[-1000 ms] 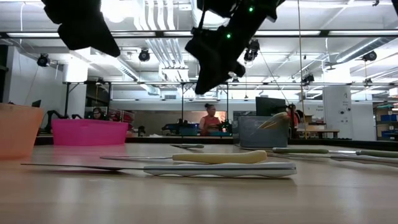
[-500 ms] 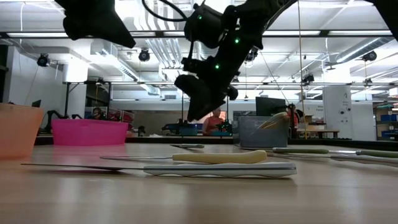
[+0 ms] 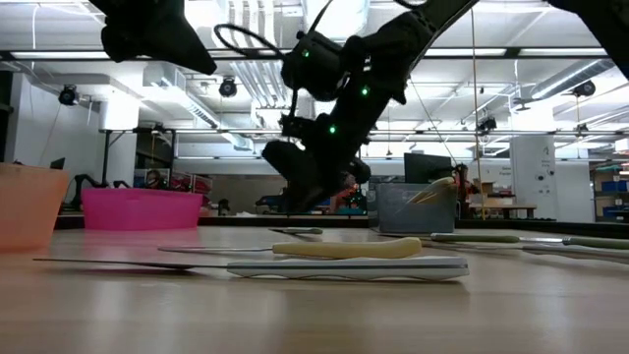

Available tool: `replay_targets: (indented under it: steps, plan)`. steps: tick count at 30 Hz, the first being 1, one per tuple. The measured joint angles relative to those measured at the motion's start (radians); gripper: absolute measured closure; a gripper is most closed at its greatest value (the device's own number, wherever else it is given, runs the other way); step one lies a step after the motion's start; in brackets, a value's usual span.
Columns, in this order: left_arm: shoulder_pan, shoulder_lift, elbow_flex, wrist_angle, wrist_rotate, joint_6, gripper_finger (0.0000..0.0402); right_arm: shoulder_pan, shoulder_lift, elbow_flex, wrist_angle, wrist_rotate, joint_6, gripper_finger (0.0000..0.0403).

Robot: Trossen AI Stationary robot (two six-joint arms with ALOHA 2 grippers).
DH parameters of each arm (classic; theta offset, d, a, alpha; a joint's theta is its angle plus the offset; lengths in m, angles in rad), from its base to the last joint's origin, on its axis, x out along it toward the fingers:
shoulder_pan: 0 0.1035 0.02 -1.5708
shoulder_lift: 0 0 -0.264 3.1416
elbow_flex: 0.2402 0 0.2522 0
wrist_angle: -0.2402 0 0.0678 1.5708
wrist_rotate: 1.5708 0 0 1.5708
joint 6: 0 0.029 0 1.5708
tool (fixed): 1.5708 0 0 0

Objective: Sort silverware by color (type)
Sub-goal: Put the left green knife into the red bin

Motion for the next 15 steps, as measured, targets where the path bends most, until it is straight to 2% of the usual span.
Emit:
replay_targets:
  steps: [11, 15]
  plan:
    - [0.003, 0.001, 0.0, 0.014, -0.041, -0.003, 0.0402, -0.023, 0.068, -0.001, 0.034, 0.02, 0.025, 0.0268]
    - [0.003, 0.009, 0.0, 0.034, -0.041, -0.007, 0.0402, -0.023, 0.082, 0.002, 0.045, -0.028, 0.038, 0.027]
